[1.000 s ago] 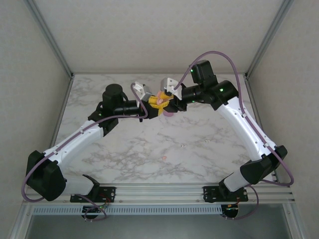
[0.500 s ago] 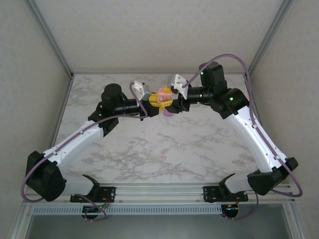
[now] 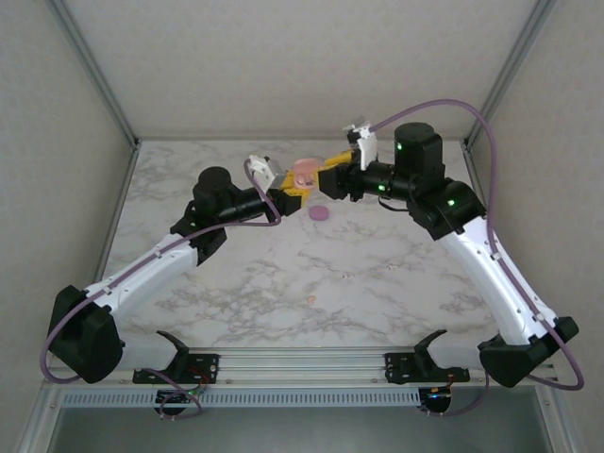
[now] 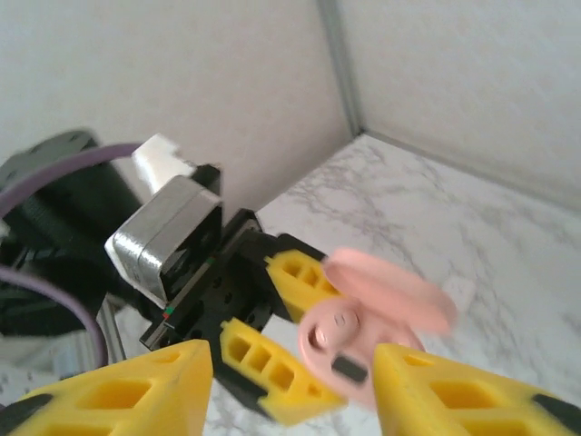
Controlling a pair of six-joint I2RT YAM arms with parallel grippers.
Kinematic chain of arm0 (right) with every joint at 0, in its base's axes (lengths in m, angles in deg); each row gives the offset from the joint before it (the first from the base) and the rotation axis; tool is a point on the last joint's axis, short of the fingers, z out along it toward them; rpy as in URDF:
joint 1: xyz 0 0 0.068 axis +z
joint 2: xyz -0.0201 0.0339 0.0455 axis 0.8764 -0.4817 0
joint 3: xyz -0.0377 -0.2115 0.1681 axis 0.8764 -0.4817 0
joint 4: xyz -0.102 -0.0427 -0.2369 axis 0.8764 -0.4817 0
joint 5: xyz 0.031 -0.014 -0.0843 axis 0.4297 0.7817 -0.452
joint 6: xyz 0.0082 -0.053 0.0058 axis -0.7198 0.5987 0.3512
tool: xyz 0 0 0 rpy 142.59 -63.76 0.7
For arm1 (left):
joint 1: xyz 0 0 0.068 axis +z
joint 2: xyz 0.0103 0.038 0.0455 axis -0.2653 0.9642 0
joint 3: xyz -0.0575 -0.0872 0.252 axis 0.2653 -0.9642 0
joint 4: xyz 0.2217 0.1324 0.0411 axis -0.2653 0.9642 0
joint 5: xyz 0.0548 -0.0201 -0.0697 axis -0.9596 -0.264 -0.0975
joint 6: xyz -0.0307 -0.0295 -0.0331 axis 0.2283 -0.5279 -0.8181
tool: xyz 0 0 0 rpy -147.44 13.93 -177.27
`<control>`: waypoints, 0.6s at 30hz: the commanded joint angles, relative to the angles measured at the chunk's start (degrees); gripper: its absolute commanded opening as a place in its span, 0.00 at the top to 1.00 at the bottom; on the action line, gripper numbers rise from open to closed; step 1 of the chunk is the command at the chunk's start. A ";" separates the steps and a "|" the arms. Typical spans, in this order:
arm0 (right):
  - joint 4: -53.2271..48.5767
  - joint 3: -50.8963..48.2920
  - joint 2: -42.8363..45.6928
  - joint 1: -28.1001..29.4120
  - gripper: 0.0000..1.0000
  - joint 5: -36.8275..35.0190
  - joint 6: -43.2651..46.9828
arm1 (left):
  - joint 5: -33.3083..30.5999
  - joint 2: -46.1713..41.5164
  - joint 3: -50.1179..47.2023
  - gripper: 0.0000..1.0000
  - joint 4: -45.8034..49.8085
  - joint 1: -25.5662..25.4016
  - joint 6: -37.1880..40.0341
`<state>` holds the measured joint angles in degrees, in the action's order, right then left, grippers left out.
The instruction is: Insert wireless bluetooth earbuds into charging case
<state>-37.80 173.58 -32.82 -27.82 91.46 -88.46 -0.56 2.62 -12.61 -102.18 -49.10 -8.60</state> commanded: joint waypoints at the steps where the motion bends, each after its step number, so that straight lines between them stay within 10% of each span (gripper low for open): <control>1: -6.52 -4.75 4.32 -0.33 0.58 -13.76 -17.22 | -9.31 -2.05 -2.63 0.76 -4.15 -0.39 -1.29; 10: -12.94 -25.32 3.09 0.75 0.62 -11.77 -29.49 | -18.55 -8.23 -9.36 0.76 -3.51 1.53 -3.51; 18: -9.23 -30.97 -10.16 13.77 0.58 -14.47 -49.76 | -20.15 -12.91 -9.39 0.76 1.44 2.16 -1.23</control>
<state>-47.68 142.92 -40.47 -17.26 78.65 -126.65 -18.99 -8.24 -22.00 -102.18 -47.42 -10.48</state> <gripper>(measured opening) 0.423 0.334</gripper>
